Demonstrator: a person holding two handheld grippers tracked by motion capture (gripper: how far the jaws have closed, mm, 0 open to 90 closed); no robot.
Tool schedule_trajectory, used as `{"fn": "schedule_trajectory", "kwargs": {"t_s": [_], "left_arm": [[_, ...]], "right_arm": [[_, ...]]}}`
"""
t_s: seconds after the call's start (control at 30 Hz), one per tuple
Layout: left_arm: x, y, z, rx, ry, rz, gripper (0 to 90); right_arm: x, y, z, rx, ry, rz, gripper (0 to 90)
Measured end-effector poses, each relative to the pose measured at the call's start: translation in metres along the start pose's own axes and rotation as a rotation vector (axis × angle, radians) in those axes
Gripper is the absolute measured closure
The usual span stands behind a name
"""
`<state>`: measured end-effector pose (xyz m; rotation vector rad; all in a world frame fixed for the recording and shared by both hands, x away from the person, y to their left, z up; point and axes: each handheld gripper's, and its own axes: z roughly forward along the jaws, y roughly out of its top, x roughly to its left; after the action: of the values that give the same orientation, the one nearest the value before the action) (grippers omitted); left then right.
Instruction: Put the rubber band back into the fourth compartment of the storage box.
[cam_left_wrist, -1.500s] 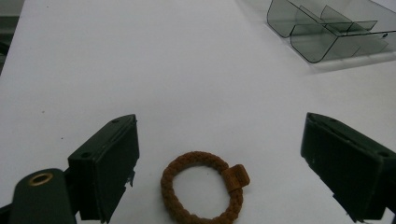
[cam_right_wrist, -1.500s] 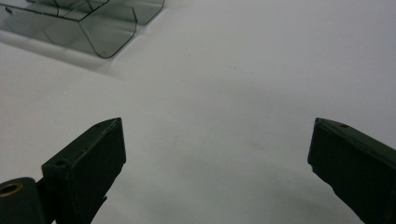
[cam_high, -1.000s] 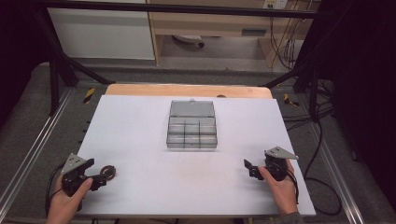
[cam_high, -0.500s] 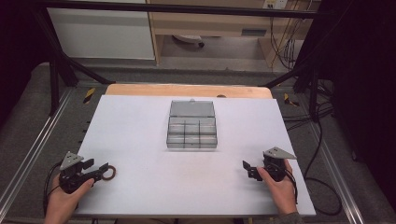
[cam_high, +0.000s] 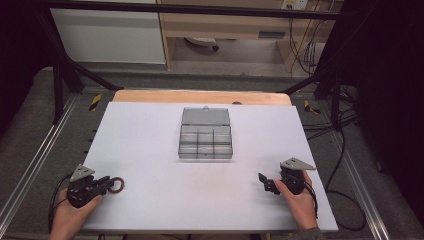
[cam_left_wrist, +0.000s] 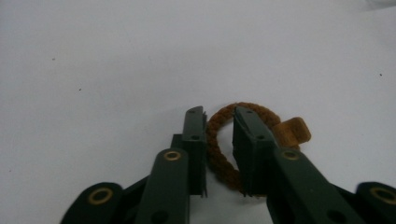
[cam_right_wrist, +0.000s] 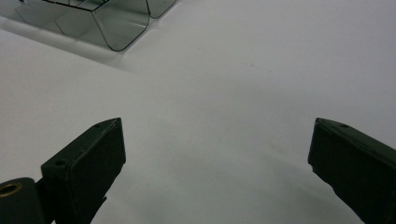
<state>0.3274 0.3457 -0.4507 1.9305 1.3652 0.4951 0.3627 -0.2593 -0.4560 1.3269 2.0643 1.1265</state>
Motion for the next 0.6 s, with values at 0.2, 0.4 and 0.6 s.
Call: {"fn": "schedule_trajectory", "kwargs": {"t_s": [0.2, 0.4, 0.6], "left_arm": [[0.001, 0.000, -0.003, 0.002, -0.011, 0.007, 85.2], [0.003, 0.002, -0.011, -0.059, -0.025, -0.024, 85.7], [0.005, 0.005, -0.020, -0.131, -0.058, -0.069, 85.9]], "right_arm": [[0.000, 0.000, -0.001, -0.005, 0.000, 0.000, 4.4], [0.001, 0.001, -0.001, -0.007, 0.003, -0.001, 4.4], [0.001, 0.001, -0.002, -0.008, 0.004, 0.004, 4.3]]}}
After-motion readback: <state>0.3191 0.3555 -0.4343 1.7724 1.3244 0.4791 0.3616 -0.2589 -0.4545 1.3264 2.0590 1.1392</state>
